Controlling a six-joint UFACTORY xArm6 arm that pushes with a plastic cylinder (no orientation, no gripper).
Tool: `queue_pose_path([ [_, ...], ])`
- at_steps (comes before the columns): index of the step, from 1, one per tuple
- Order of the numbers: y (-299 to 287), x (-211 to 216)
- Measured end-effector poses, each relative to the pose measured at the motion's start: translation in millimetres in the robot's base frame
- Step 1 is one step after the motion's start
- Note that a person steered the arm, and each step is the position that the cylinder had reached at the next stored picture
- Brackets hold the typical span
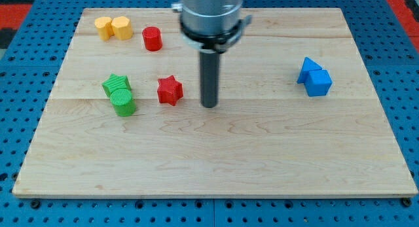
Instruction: Push the green blocks and red star to the top side
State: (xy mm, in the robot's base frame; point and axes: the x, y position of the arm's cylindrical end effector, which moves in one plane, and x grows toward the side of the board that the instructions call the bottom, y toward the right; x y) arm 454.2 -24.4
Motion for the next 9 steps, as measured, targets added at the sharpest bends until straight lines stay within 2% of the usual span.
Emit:
queue_pose_path([
  [1, -74.7, -35.7],
  [2, -99.7, -69.8],
  [3, -115.2, -73.9],
  [5, -97.5, 22.1],
  [7, -170.2, 19.7],
  [8, -168.2, 51.4],
  [9, -224.8, 57.5],
])
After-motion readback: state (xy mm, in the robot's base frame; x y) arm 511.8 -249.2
